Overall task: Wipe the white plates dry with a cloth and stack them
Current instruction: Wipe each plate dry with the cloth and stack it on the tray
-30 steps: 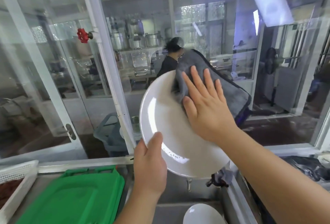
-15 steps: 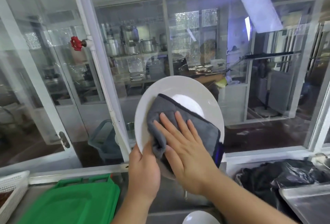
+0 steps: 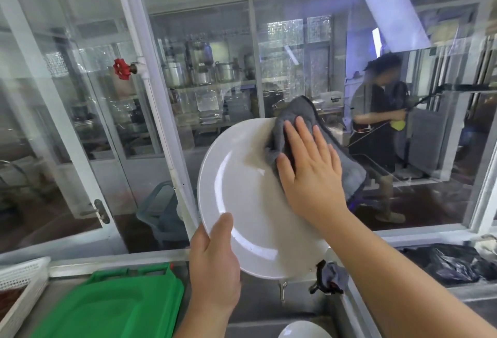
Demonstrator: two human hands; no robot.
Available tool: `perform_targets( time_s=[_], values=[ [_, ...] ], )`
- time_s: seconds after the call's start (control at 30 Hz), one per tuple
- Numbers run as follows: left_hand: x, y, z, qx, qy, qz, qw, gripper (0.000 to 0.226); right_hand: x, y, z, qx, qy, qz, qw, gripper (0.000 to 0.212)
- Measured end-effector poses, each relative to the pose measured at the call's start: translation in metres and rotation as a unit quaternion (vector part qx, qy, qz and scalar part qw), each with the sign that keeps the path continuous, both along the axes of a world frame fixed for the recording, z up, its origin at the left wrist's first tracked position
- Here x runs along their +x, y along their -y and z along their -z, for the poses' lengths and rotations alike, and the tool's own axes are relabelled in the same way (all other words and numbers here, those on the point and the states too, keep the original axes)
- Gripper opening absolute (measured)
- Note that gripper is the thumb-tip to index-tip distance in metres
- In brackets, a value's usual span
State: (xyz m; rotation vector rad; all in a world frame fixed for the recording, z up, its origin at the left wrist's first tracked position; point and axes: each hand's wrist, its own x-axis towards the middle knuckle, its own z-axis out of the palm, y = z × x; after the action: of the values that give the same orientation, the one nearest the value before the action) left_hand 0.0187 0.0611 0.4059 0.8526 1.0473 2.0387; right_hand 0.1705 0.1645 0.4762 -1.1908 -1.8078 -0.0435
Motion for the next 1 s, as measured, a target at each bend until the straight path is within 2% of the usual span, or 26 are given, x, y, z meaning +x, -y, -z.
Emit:
perform_targets(
  time_s=[0.07,0.13,0.17,0.23,0.3,0.33,0.37,0.47,0.57,0.6,0.67,0.77,0.87,1.0],
  values=[
    [-0.002,0.0,-0.001,0.004,0.0,-0.01,1.0,0.032,0.014,-0.005,0.003,-0.056,-0.077,-0.014,0.995,0.072],
    [-0.005,-0.001,-0.001,0.011,0.015,-0.02,1.0,0.027,0.027,-0.009,0.006,-0.155,-0.166,-0.032,0.973,0.078],
    [-0.005,-0.002,-0.001,0.015,0.022,-0.023,0.999,0.027,0.031,-0.008,0.008,-0.198,-0.216,-0.044,0.955,0.071],
    [-0.004,-0.003,-0.004,0.024,0.029,-0.026,0.999,0.027,0.035,-0.004,0.016,-0.256,-0.36,-0.108,0.891,0.045],
    [-0.002,-0.004,-0.007,0.032,0.042,-0.034,0.998,0.027,0.034,0.003,0.025,-0.325,-0.491,-0.183,0.787,0.03],
    [-0.001,-0.005,-0.007,0.033,0.051,-0.039,0.997,0.026,0.033,0.007,0.03,-0.349,-0.528,-0.211,0.745,0.025],
    [0.0,-0.007,-0.007,0.033,0.058,-0.044,0.997,0.025,0.031,0.012,0.036,-0.363,-0.552,-0.231,0.714,0.025],
    [0.007,-0.008,-0.007,0.032,0.076,-0.042,0.996,0.031,0.018,0.024,0.053,-0.366,-0.614,-0.255,0.652,0.046],
    [0.012,-0.009,-0.009,0.032,0.09,-0.016,0.995,0.029,0.004,0.037,0.068,-0.369,-0.661,-0.265,0.597,0.047],
    [0.012,-0.009,-0.008,0.023,0.089,-0.008,0.996,0.027,0.002,0.038,0.07,-0.363,-0.67,-0.265,0.591,0.047],
    [0.011,-0.012,-0.004,-0.008,0.062,0.015,0.998,0.023,0.007,0.034,0.07,-0.345,-0.672,-0.255,0.604,0.041],
    [0.003,-0.013,-0.001,-0.058,0.006,0.07,0.996,0.021,0.024,0.02,0.063,-0.332,-0.64,-0.243,0.649,0.025],
    [-0.021,-0.015,-0.016,-0.076,-0.025,0.144,0.986,0.036,0.045,0.003,0.055,-0.332,-0.593,-0.239,0.693,0.024],
    [-0.054,-0.027,-0.055,-0.119,-0.113,0.17,0.972,0.042,0.066,-0.013,0.042,-0.34,-0.518,-0.278,0.734,0.023]
  ],
)
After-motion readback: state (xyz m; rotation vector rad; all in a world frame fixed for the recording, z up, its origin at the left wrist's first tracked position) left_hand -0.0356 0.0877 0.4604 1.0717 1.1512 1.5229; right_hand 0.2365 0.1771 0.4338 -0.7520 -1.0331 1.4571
